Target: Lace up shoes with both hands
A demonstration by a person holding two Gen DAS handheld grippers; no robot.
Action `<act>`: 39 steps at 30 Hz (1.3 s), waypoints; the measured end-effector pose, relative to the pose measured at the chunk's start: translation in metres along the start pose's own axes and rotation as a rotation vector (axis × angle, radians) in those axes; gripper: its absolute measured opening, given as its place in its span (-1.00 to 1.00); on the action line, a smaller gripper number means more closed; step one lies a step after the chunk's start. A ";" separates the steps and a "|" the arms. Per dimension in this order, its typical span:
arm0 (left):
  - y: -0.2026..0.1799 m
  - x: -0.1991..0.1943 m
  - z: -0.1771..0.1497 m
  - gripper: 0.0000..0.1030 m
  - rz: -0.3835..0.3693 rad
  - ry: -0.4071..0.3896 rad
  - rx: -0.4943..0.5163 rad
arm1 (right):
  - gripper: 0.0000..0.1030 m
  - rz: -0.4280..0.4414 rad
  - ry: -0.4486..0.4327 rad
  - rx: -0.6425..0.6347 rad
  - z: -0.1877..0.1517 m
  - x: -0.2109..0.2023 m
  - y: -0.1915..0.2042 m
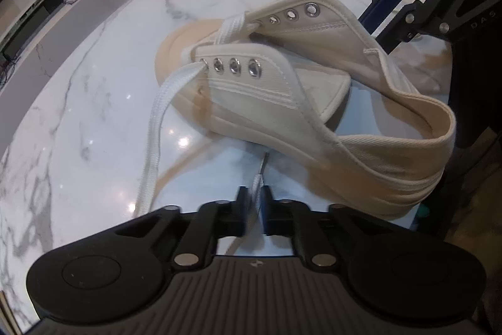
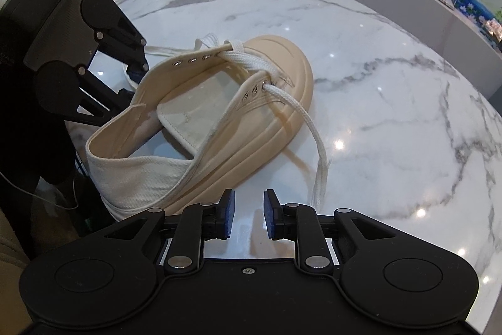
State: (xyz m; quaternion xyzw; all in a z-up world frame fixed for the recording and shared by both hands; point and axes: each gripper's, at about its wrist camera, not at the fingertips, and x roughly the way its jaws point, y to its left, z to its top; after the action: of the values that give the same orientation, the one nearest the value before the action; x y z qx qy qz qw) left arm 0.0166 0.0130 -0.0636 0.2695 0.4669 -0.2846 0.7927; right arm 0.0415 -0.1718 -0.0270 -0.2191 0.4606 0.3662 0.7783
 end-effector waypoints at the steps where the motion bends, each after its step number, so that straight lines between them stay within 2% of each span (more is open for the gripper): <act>1: 0.000 0.000 -0.001 -0.99 0.004 -0.002 -0.020 | -0.62 -0.002 -0.001 -0.002 0.000 0.000 0.000; 7: 0.008 -0.017 -0.002 -1.00 0.063 -0.024 -0.111 | -0.62 -0.019 -0.050 0.002 0.005 -0.009 0.000; 14: 0.015 -0.062 0.010 -1.00 0.099 -0.135 -0.141 | -0.62 -0.055 -0.172 0.039 0.022 -0.033 -0.004; 21: 0.006 -0.080 0.041 -1.00 0.093 -0.217 -0.063 | -0.62 -0.041 -0.229 0.043 0.040 -0.039 -0.001; 30: -0.002 -0.062 0.070 -0.99 0.095 -0.209 0.030 | -0.63 -0.036 -0.198 0.045 0.051 -0.018 0.003; 35: -0.005 -0.055 0.077 -0.99 0.073 -0.208 0.077 | -0.92 -0.025 -0.199 0.049 0.050 -0.014 0.002; 39: -0.008 -0.053 0.081 -0.99 0.062 -0.215 0.072 | -0.92 -0.031 -0.202 0.055 0.046 -0.013 0.000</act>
State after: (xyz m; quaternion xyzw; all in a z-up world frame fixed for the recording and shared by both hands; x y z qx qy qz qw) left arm 0.0370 -0.0381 0.0163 0.2801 0.3603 -0.3037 0.8363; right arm 0.0631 -0.1453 0.0069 -0.1666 0.3862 0.3615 0.8321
